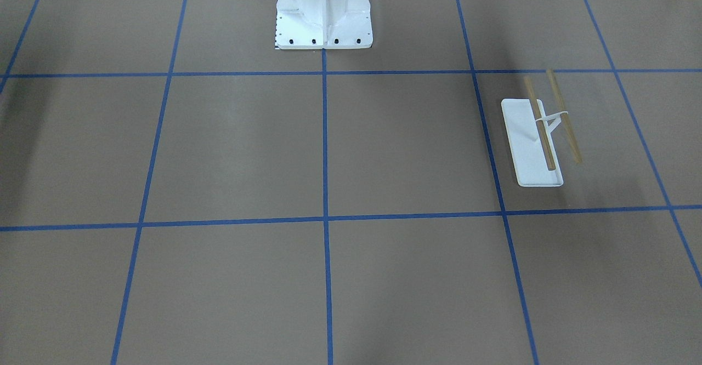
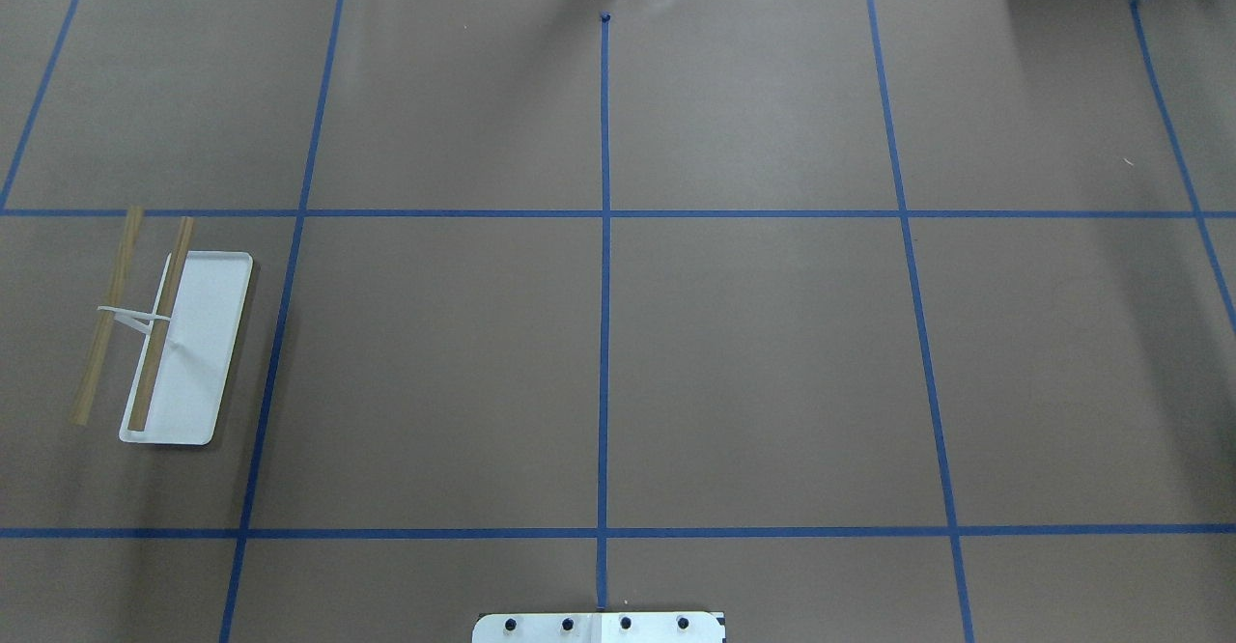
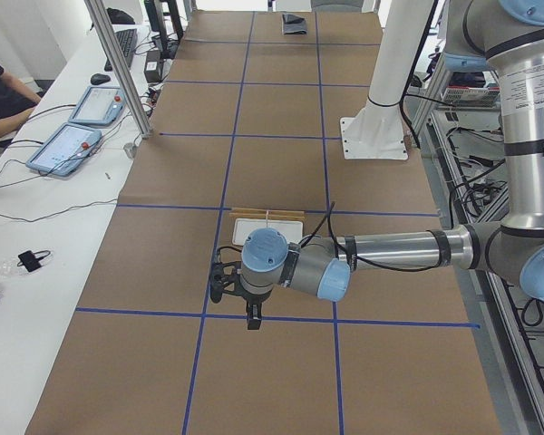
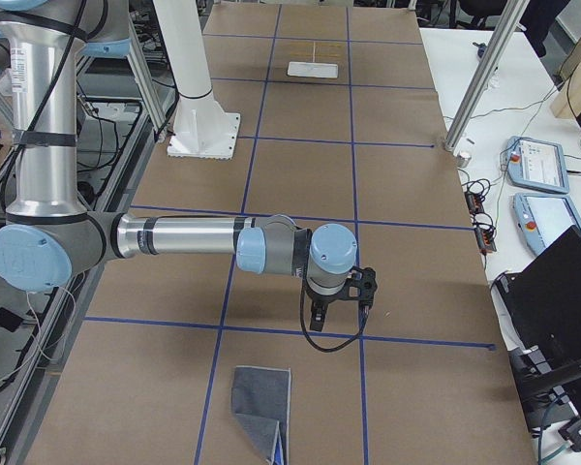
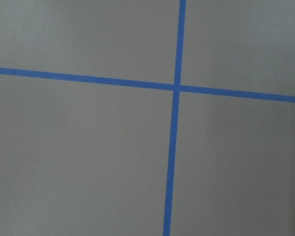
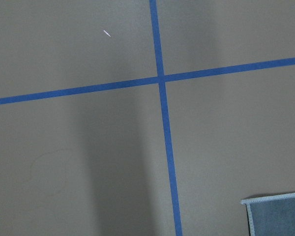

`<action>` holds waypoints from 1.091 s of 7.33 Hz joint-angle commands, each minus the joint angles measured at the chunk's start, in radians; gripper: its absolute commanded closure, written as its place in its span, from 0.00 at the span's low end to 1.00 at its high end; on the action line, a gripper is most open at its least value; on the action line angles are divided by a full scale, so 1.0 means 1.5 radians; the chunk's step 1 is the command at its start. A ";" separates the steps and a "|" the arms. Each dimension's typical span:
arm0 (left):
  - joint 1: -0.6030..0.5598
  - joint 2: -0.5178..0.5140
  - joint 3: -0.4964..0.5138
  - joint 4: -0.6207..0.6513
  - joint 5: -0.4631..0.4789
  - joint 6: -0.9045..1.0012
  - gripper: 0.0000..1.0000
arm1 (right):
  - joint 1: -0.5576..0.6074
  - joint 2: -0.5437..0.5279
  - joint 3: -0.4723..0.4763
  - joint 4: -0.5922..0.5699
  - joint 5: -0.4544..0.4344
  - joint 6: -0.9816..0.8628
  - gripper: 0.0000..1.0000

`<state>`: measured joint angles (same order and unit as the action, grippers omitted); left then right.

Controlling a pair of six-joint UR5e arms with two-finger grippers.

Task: Hang towel on rack

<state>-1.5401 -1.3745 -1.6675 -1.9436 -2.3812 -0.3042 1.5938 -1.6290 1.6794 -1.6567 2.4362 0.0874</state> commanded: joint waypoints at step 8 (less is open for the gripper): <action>0.000 -0.001 0.010 0.001 0.002 0.000 0.01 | -0.001 -0.002 -0.005 0.000 -0.005 -0.002 0.00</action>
<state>-1.5388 -1.3760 -1.6553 -1.9433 -2.3783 -0.3032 1.5923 -1.6317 1.6741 -1.6567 2.4277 0.0848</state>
